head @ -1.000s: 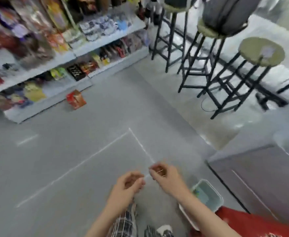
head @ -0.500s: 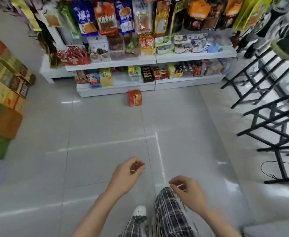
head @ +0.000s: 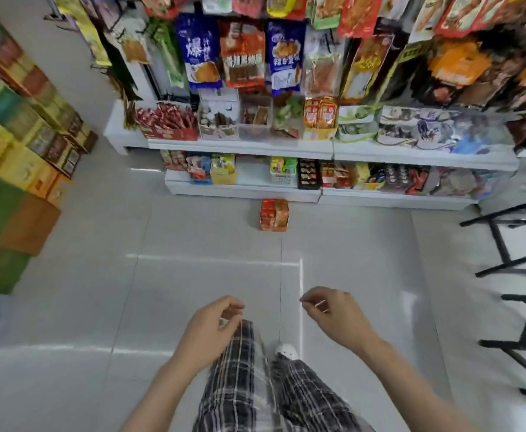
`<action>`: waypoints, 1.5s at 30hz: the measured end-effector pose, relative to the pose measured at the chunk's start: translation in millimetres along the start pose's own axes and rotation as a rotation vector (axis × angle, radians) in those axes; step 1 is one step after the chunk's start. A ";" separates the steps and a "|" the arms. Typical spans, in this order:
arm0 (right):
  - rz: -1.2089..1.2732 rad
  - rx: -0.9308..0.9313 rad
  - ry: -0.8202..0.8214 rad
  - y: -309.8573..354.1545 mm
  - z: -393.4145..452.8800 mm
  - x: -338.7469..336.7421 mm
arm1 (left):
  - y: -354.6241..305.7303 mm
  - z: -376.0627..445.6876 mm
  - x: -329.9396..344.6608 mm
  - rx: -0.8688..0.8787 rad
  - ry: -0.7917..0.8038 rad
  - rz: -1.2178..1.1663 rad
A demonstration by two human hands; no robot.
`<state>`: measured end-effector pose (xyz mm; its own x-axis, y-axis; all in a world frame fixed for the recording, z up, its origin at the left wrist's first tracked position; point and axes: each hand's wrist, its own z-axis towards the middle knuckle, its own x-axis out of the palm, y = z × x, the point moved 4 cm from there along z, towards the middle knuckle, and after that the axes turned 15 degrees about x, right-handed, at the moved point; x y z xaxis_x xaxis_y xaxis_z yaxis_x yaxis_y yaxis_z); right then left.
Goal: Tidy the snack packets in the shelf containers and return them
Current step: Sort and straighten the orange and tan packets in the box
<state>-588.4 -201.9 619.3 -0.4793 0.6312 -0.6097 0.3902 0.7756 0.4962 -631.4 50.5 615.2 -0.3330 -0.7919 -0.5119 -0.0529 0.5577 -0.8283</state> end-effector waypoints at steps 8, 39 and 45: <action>-0.023 -0.009 0.025 100.4 171.3 -41.6 | 61.6 171.2 -85.1 -0.071 -0.051 -0.016; -0.103 -0.181 -0.109 -98.6 850.9 192.6 | 535.8 713.3 169.6 0.270 0.283 0.283; -0.051 -0.310 -0.167 -119.2 861.7 213.9 | 561.8 705.7 195.6 0.433 0.182 0.167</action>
<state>-60.1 -159.5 -102.8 -0.3468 0.6030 -0.7184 0.0994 0.7853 0.6111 -61.9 33.4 -110.9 -0.4647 -0.6226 -0.6296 0.3983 0.4881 -0.7766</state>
